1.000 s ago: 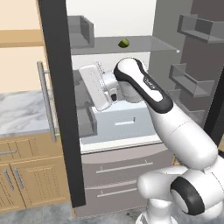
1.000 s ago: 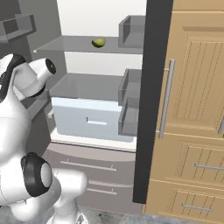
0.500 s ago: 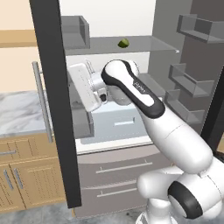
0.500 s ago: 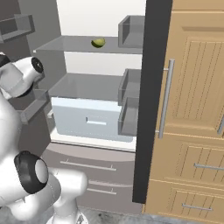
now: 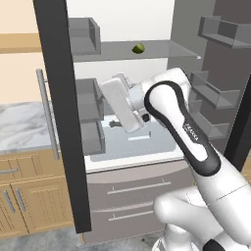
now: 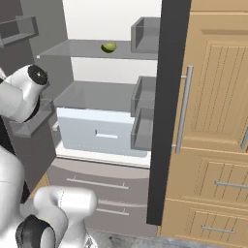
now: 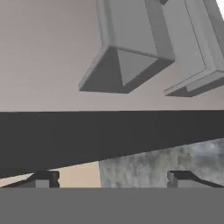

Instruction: There is a bowl on the dining counter. Grab a lemon wedge from the fridge and place it in the bowl. Then get the liquor bottle and glass cup from the cabinet and place them next to the bowl.

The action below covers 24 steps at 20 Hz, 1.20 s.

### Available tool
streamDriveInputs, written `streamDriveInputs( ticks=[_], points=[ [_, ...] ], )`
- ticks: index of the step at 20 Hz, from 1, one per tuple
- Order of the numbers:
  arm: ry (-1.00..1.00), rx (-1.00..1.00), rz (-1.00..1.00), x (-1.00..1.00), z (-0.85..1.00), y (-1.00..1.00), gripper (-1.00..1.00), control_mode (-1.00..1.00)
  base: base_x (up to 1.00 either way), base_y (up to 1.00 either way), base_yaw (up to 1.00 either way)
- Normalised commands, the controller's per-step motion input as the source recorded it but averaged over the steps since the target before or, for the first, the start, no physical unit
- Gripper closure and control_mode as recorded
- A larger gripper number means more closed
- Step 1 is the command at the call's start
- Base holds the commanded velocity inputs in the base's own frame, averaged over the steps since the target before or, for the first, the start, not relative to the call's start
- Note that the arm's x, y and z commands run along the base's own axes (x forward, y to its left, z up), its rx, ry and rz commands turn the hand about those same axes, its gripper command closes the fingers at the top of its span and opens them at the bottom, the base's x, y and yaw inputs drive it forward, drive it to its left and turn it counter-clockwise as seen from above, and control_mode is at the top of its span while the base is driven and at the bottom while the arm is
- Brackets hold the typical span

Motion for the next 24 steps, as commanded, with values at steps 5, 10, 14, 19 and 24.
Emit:
streamDriveInputs(
  ticks=[5,10,14,19,24],
  points=[
    [-0.03,-0.11,-0.06,-0.62,0.00,-0.95,-1.00,-1.00,0.00,0.00,0.00],
    [0.00,-0.18,-0.05,-0.43,0.00,-0.92,-1.00,-1.00,0.00,0.00,0.00],
    [0.00,-0.23,-0.03,-0.33,0.00,-0.77,-1.00,-1.00,0.00,0.00,0.00],
    [0.00,-0.28,-0.02,-0.23,-0.25,-0.56,-1.00,-1.00,0.00,0.00,0.00],
    [-0.01,-0.39,0.03,-0.05,-0.40,-0.39,-1.00,-1.00,0.00,0.00,0.00]
  ],
)
